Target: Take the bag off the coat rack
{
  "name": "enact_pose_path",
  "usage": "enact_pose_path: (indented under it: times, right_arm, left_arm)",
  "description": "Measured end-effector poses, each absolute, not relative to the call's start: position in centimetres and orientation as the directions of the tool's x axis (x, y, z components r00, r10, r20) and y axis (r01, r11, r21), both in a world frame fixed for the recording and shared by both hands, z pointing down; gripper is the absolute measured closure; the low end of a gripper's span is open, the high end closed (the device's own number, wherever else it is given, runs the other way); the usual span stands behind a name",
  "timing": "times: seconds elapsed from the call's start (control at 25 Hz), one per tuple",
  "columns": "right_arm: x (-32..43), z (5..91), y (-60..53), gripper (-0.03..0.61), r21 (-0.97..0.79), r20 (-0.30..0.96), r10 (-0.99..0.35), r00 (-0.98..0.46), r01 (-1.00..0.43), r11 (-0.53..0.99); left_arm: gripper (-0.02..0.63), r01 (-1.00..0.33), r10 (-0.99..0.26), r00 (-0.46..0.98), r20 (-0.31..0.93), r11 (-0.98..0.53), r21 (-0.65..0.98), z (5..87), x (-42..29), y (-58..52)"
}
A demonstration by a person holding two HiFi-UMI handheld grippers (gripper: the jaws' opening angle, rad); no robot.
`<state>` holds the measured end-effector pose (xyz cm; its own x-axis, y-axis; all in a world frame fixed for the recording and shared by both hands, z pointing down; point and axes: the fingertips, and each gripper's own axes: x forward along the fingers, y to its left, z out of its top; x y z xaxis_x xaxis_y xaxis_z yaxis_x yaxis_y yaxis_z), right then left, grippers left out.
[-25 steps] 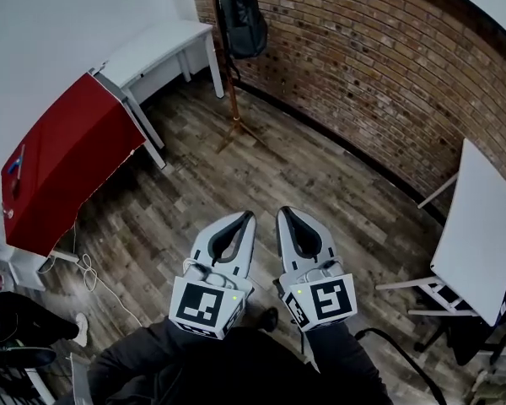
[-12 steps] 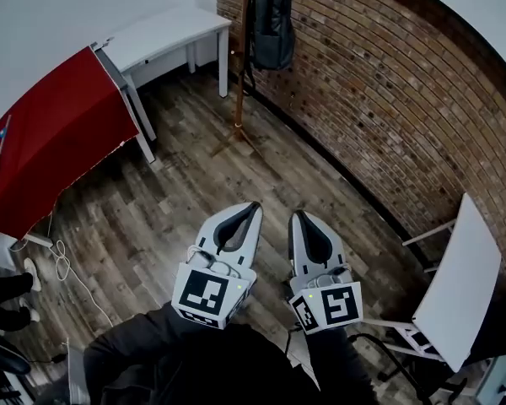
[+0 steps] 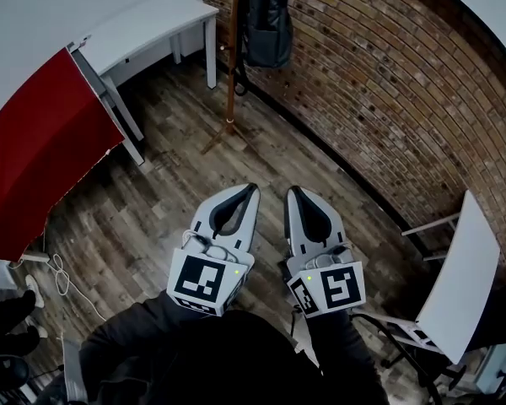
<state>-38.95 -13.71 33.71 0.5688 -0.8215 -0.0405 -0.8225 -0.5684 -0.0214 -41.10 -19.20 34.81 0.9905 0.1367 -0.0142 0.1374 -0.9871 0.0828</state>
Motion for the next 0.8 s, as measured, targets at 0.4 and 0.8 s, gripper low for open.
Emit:
enact_pose_path:
  times: [0.4,0.8]
  right_arm:
    - [-33.1,34.4,-12.5,0.571,-0.006,-0.033,-0.766,0.642,-0.766,-0.643]
    - [-23.3,35.8,-10.4,0.571,-0.038,-0.023,-0.755,0.655,-0.755,-0.654]
  left_arm:
    - [0.604,0.192,0.194,0.981,0.007,-0.976,0.102,36.4,-34.9,-19.1]
    - [0.604,0.212,0.215,0.976,0.022,-0.973,0.086,37.0,-24.8,-16.5]
